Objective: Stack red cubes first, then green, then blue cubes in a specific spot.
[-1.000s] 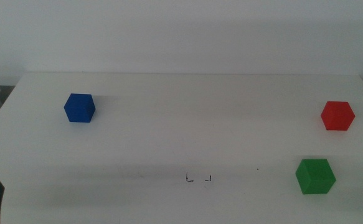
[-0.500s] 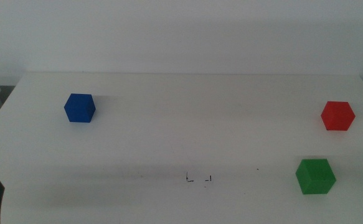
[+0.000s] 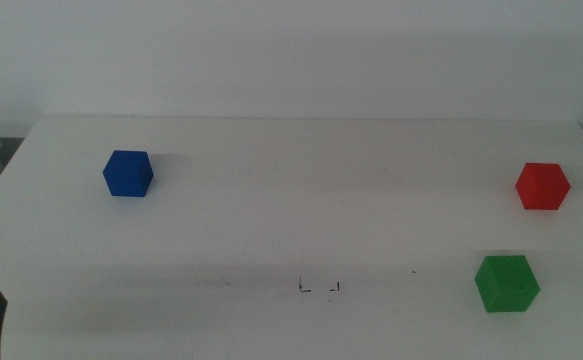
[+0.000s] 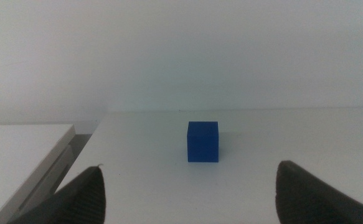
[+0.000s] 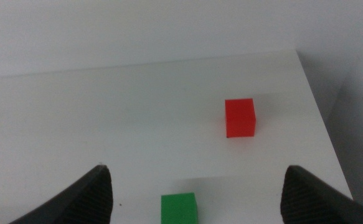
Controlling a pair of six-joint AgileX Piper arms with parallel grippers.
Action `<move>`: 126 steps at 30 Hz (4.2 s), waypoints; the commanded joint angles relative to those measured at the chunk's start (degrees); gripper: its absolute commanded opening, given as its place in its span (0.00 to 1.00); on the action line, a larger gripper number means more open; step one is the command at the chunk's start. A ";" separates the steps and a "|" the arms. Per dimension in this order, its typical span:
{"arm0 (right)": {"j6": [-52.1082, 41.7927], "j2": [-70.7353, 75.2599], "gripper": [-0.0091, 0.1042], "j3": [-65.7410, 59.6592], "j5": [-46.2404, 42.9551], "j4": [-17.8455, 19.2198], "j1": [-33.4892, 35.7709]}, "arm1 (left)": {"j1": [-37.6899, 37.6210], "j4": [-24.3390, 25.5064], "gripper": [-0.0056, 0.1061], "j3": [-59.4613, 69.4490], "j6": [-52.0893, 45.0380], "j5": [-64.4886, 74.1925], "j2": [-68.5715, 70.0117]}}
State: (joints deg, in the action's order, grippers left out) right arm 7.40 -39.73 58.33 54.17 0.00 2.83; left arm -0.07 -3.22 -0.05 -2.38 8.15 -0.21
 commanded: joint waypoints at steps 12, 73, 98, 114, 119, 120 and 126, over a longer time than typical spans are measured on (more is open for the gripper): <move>-2.24 -1.27 0.89 2.59 -1.28 -3.12 -0.48 | 0.00 -0.13 0.89 0.05 0.31 -0.28 0.21; -7.40 -79.66 0.89 47.25 15.80 2.72 -7.25 | 0.00 -0.13 0.89 0.05 0.31 -0.28 0.21; -7.40 -87.53 0.88 47.25 6.03 3.50 -7.25 | 0.00 -0.13 0.89 0.05 0.31 -0.28 0.21; -7.40 -90.35 0.70 47.25 7.37 2.82 -7.25 | 0.00 -0.13 0.89 0.05 0.31 -0.28 0.21; -7.40 -90.33 0.49 47.25 7.37 2.82 -7.25 | 0.00 -0.13 0.89 0.05 0.31 -0.28 0.21; -7.40 -90.33 0.45 47.25 7.37 2.82 -7.25 | 0.00 -0.13 0.89 0.05 0.31 -0.28 0.21; -4.53 -86.23 0.33 47.35 9.35 2.88 -5.85 | 0.00 -0.13 0.89 0.05 0.31 -0.28 0.21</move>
State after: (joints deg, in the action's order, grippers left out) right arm 1.57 -128.95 105.36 62.91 2.67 -3.71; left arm -0.07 -3.22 -0.05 -2.38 8.15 -0.21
